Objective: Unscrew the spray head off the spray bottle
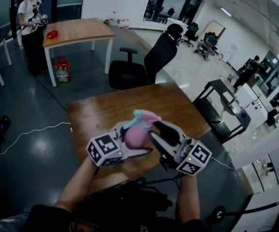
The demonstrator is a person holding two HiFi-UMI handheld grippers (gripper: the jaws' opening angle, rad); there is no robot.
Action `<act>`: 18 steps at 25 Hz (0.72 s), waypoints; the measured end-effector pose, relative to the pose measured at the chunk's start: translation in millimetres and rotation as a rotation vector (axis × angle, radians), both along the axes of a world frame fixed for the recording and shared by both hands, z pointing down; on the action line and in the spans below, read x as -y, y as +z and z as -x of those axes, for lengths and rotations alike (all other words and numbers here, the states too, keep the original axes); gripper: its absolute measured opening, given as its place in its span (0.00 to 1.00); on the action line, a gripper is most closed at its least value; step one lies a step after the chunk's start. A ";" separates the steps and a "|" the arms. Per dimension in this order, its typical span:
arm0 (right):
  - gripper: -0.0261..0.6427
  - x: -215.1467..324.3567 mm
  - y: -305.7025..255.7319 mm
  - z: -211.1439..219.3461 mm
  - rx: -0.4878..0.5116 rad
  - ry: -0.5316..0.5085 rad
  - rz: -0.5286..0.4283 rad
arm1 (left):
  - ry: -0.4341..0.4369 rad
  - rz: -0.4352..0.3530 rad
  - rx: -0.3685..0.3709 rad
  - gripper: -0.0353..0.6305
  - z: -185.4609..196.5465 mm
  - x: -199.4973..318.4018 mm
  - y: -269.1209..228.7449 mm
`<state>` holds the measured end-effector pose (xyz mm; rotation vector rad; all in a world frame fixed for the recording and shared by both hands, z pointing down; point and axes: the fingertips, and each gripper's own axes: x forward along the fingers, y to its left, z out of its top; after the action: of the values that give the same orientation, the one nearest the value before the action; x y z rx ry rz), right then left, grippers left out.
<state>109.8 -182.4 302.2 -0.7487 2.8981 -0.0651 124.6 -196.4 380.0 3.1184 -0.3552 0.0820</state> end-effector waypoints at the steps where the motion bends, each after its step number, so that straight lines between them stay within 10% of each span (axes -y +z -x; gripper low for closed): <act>1: 0.29 4.8 0.9 -2.8 0.004 0.043 0.000 | -0.030 0.002 0.008 0.72 2.0 4.9 1.4; 18: 0.29 30.5 18.9 12.1 0.002 0.306 0.102 | -0.356 -0.050 0.142 0.72 14.7 42.1 31.5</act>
<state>97.7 -212.9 321.0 -1.1982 2.7582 -0.1787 109.8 -238.5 411.5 3.0469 -0.9190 0.2971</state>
